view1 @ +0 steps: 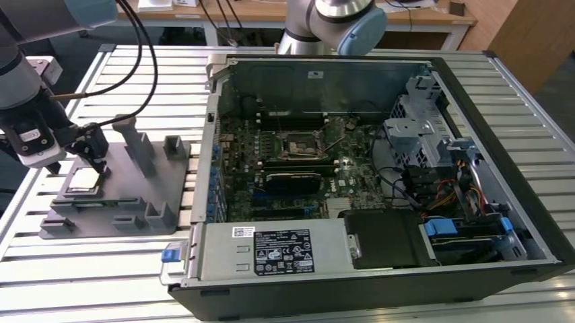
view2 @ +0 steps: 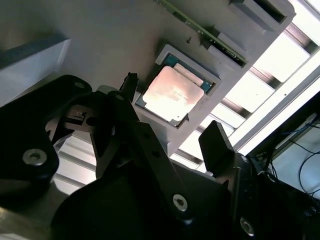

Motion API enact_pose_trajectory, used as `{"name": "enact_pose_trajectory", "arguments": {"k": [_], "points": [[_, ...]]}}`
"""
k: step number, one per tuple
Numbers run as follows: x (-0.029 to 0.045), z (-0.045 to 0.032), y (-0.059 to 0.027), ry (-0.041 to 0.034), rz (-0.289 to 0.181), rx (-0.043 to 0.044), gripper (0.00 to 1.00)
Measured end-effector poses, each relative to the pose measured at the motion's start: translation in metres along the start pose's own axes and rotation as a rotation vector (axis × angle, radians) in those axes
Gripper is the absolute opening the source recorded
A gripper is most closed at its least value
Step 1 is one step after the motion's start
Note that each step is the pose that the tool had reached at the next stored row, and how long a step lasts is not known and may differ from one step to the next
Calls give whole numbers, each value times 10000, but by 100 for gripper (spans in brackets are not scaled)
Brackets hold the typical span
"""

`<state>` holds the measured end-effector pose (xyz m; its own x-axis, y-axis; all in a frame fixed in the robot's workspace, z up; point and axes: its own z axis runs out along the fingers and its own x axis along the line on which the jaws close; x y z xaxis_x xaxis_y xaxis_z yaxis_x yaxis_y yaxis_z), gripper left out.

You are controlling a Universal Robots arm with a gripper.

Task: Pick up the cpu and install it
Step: 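Pick up the cpu and move it towards the insertion slot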

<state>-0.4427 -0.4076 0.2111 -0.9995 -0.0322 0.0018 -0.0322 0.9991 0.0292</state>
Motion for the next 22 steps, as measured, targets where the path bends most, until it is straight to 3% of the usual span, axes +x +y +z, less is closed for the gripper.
{"name": "enact_pose_trajectory", "arguments": {"k": [12,22], "points": [[-1,34,-1,-5,0,-60,76],[-1,137,-4,-5,0,-61,76]]}}
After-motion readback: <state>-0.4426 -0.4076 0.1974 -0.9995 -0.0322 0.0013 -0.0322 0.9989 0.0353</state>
